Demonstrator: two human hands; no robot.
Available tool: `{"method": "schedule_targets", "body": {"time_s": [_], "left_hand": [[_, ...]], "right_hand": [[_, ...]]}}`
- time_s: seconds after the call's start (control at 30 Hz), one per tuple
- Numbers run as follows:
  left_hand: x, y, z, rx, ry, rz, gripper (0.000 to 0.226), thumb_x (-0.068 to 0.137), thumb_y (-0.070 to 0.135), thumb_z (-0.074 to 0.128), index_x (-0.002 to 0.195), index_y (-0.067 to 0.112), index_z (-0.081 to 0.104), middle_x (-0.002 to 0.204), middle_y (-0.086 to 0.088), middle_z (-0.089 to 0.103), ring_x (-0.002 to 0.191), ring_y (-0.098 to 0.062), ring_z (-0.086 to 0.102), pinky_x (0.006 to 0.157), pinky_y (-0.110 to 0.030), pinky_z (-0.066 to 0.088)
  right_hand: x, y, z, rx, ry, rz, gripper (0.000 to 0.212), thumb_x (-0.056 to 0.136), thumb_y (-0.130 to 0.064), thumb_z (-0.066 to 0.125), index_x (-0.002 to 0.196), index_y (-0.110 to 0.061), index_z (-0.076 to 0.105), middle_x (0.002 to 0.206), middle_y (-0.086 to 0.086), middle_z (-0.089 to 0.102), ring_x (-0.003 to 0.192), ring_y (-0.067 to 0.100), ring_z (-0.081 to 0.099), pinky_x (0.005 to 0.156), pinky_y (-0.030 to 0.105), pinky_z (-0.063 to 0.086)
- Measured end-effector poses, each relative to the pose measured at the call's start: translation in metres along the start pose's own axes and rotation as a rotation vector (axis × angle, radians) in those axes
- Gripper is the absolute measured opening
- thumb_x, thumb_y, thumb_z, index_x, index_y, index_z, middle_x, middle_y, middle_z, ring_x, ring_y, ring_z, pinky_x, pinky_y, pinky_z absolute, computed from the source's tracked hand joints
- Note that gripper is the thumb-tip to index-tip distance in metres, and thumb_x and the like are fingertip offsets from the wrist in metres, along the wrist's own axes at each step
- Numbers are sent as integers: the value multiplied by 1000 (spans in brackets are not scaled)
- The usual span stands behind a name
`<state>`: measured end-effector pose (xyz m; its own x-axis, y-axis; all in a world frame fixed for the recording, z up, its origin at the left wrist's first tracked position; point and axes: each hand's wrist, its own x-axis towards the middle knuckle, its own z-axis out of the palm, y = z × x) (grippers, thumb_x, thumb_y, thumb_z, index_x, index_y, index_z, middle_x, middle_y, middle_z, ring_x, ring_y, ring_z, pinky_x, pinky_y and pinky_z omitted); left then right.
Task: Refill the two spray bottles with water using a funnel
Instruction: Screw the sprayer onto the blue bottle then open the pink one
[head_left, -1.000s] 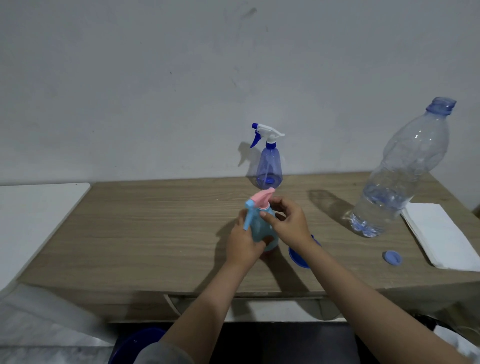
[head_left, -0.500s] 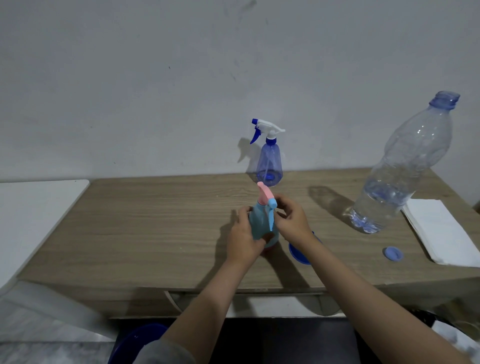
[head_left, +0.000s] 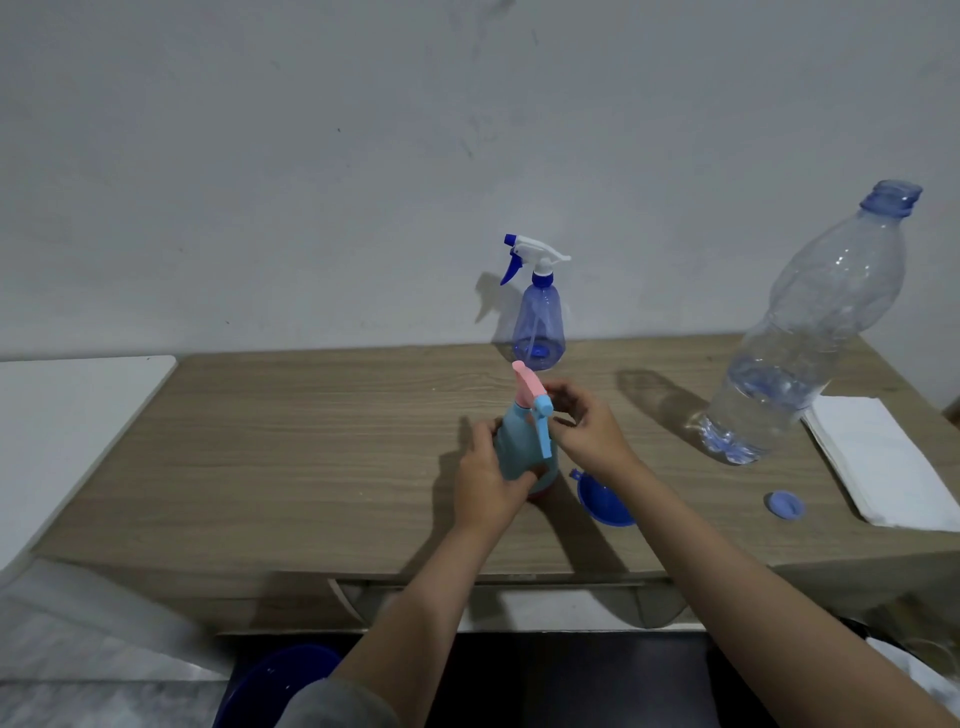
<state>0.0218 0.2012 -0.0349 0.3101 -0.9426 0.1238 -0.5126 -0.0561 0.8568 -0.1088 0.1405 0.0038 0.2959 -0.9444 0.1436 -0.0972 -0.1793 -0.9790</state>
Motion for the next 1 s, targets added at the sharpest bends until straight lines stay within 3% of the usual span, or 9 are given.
{"method": "schedule_targets", "body": {"time_s": [0.1,0.17,0.27,0.33,0.43,0.57,0.73,0.9,1.0], "left_hand": [[0,-1,1,-9,4,-13,62,66,22,83,117,18,47,114,5,62,103,-8,59,62,2,39],[1,-5,2,-14,5,-7,62,65,23,83,116,20,47,115,4,62,105,-9,59,67,-1,42],[3,-10,4,-14,12,8,64,64,26,84,114,22,45,115,4,62,107,-13,60,77,-27,54],[3,-11,5,-7,21,9,64,63,27,84,113,22,45,114,4,63,105,-13,61,79,-35,55],[3,-12,5,-6,22,11,64,63,28,85,113,23,45,115,4,63,106,-13,61,79,-33,55],[2,-9,3,2,-14,2,63,66,29,84,114,25,45,119,5,61,110,-10,57,74,-15,48],[2,-8,4,-11,-1,-19,63,64,28,84,114,24,46,114,5,63,105,-12,60,77,-26,53],[1,-7,3,4,9,-40,59,59,37,82,104,23,45,103,3,65,96,-17,62,73,-37,54],[-1,-6,2,16,0,-45,58,62,34,82,107,22,47,105,4,64,96,-14,61,71,-27,49]], "right_hand": [[7,-2,-4,-39,-28,27,41,66,-14,85,101,-12,64,101,2,72,100,16,66,90,42,54],[10,-4,-5,-94,-41,16,40,64,-18,87,97,-12,65,98,1,72,97,16,66,88,39,55],[10,-8,-7,-122,-87,16,27,75,-9,78,98,-18,68,96,-8,72,96,4,66,81,23,53],[7,-12,-9,-153,-142,13,32,83,1,66,100,-26,69,99,-13,71,98,-2,64,79,16,51],[5,-21,-12,-175,-179,20,37,86,4,57,100,-27,68,100,-14,70,96,-4,63,77,14,51],[6,-27,-11,-202,-194,12,39,86,1,58,96,-37,64,97,-17,67,96,0,62,78,18,49],[6,-30,-12,-177,-185,21,57,83,14,47,94,-40,61,97,-18,65,97,1,60,73,17,48],[17,-46,-10,-176,-148,-21,33,88,0,60,96,-31,66,95,-9,70,88,9,65,81,23,55],[24,-59,-10,-172,-83,-60,25,82,-9,72,103,-21,68,95,8,70,78,14,65,83,35,57]]}}
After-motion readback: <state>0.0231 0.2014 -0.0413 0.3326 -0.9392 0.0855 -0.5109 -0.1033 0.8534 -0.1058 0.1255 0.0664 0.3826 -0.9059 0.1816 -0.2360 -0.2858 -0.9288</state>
